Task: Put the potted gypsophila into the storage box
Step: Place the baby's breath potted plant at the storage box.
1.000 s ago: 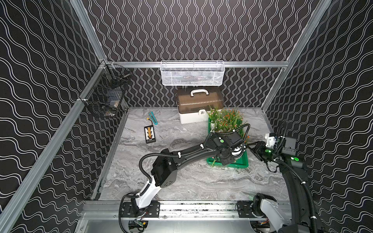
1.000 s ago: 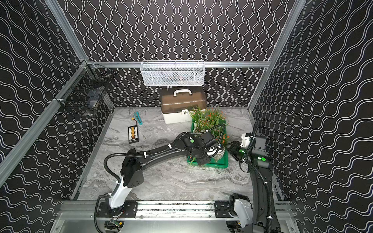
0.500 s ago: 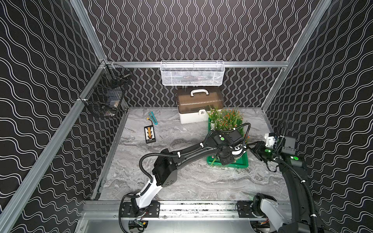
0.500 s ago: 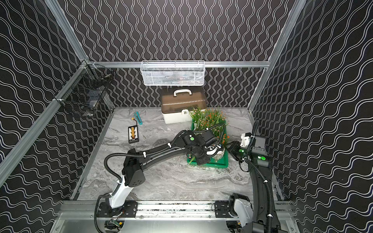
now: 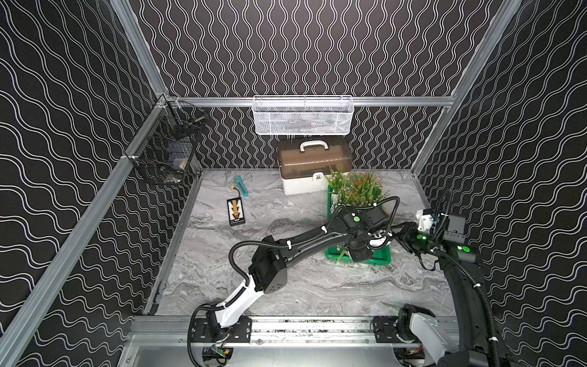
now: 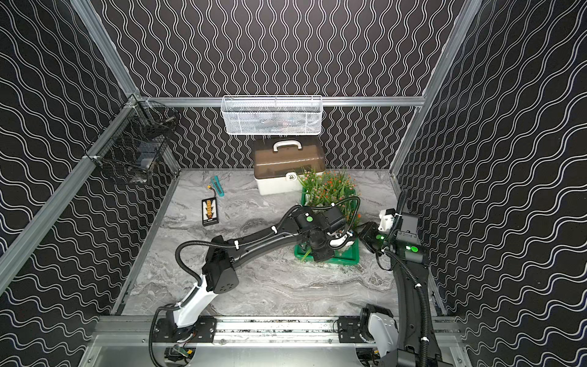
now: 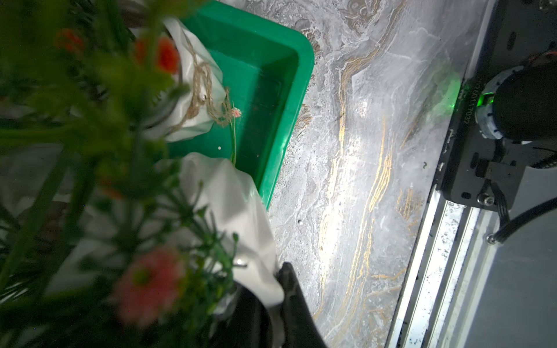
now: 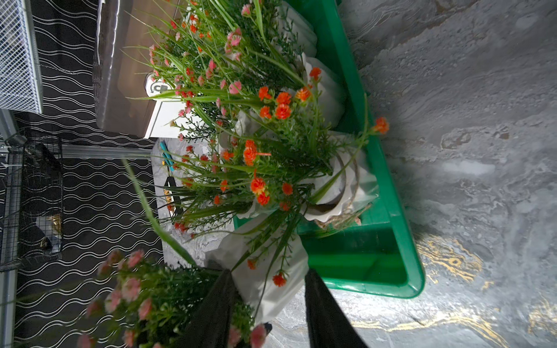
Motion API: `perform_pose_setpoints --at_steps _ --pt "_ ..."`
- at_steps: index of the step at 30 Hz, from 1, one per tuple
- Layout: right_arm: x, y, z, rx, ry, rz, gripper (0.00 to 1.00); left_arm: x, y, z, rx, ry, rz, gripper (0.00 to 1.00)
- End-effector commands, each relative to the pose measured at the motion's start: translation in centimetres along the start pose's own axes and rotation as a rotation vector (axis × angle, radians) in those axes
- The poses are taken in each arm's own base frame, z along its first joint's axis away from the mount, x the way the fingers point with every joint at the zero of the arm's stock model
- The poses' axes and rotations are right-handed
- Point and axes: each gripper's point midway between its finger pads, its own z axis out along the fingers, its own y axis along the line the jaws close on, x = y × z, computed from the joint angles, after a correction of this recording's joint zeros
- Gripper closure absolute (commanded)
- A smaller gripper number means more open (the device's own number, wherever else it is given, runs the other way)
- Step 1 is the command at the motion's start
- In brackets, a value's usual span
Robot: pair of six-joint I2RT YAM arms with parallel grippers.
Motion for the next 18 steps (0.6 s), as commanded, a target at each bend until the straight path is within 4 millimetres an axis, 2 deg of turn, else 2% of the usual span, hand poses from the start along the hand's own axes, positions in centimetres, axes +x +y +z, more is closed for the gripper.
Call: perform_pose_setpoints --at_steps 1,6,12,18 --pt "-0.5 0.7 -0.2 -0.020 -0.020 -0.029 0.59 1.6 1.6 1.3 -0.073 0.089 0.026 1.00" --pt "-0.5 0.5 -0.2 -0.016 -0.019 -0.027 0.59 1.3 3.1 1.6 -0.095 0.068 -0.002 1.00" --pt "-0.4 0.5 -0.3 -0.016 -0.021 -0.028 0.59 0.3 3.5 1.0 -0.057 0.001 -0.013 1.00" --pt "-0.4 0.5 -0.2 -0.014 -0.021 -0.027 0.59 1.5 3.2 2.2 -0.033 0.054 -0.011 1.00"
